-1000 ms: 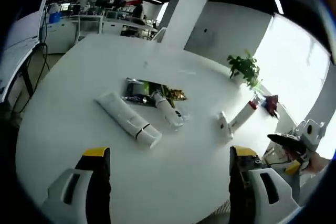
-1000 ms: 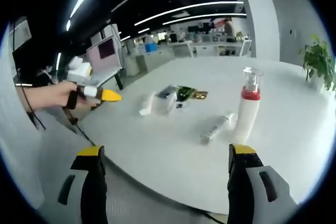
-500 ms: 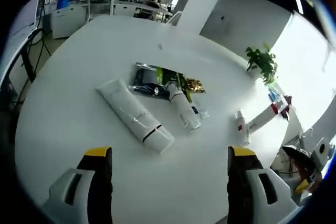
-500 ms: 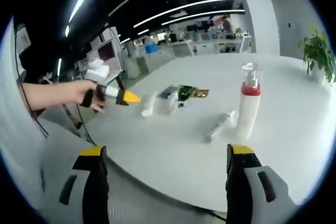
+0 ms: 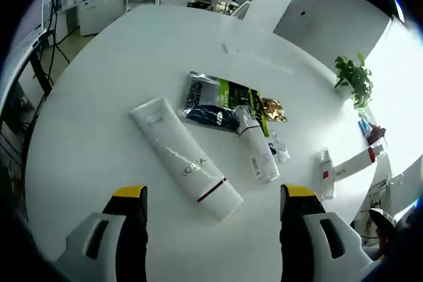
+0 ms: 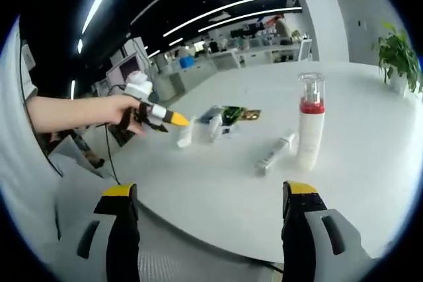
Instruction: Arrange the skincare products in the storage area until every visible bottle or jar stands upright without overlapping.
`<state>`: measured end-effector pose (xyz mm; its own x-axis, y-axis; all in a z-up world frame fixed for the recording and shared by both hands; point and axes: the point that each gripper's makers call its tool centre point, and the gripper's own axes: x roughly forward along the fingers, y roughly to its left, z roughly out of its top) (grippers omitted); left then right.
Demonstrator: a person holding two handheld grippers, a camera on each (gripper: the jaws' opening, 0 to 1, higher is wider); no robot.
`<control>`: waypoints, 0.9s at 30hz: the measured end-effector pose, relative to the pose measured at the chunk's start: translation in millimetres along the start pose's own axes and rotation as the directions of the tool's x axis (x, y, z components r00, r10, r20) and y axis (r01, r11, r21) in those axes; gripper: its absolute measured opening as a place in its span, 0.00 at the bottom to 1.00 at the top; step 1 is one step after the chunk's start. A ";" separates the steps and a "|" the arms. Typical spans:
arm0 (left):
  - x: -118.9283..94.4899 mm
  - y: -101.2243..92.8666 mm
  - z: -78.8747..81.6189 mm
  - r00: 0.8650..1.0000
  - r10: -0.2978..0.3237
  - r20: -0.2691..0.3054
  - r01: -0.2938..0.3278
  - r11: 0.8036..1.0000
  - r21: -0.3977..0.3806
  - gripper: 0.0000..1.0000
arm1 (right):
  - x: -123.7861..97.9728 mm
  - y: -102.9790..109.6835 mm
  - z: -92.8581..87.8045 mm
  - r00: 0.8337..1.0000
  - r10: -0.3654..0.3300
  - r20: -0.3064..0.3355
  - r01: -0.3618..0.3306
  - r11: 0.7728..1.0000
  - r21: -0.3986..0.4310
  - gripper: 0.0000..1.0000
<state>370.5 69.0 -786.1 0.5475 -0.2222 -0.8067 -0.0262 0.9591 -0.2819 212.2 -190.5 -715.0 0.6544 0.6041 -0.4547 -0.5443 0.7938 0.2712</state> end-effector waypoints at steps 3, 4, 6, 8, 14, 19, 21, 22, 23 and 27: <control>4.9 4.7 5.0 0.999 0.039 -0.007 -0.039 0.999 0.010 0.73 | -0.3 -1.0 0.1 1.000 -0.004 0.001 0.004 1.000 0.010 0.89; 7.0 6.6 6.7 0.999 0.050 -0.008 -0.050 0.999 0.014 0.72 | -0.3 -1.1 0.1 1.000 -0.003 0.001 0.003 1.000 0.011 0.89; 10.7 12.3 10.0 0.997 0.080 -0.016 -0.080 0.997 0.016 0.72 | -0.4 -1.5 0.1 1.000 -0.006 0.000 0.006 1.000 0.017 0.89; 13.7 15.5 14.1 0.995 0.100 -0.022 -0.100 0.995 0.015 0.72 | -0.5 -1.3 0.2 1.000 -0.005 -0.001 0.005 1.000 0.026 0.88; 27.2 30.0 22.1 0.983 0.176 -0.055 -0.177 0.984 -0.019 0.67 | -1.0 -3.5 0.5 1.000 -0.014 0.001 0.014 0.999 0.050 0.88; 35.3 39.0 26.9 0.974 0.218 -0.064 -0.222 0.973 -0.063 0.66 | -0.8 -3.9 0.2 1.000 -0.018 -0.003 0.018 0.998 0.057 0.88; 34.5 42.2 26.4 0.968 0.241 -0.067 -0.245 0.968 -0.049 0.64 | -0.8 -3.5 0.4 1.000 -0.019 -0.004 0.020 0.998 0.060 0.88; 34.7 43.5 26.3 0.966 0.250 -0.071 -0.253 0.967 -0.042 0.63 | -0.8 -3.5 0.4 1.000 -0.020 -0.004 0.020 0.998 0.061 0.88; 39.2 45.6 30.2 0.963 0.258 -0.075 -0.262 0.964 -0.038 0.63 | -0.8 -3.5 0.4 1.000 -0.021 -0.004 0.021 0.998 0.063 0.88; 40.4 51.5 32.9 0.958 0.279 -0.069 -0.283 0.958 -0.042 0.59 | -0.8 -3.4 -0.1 1.000 -0.020 -0.007 0.021 0.997 0.069 0.87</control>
<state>418.8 115.2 -816.1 0.4596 0.0430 -0.8871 -0.2153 0.9744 -0.0643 213.4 -193.8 -715.7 0.6614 0.5874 -0.4663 -0.4932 0.8091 0.3197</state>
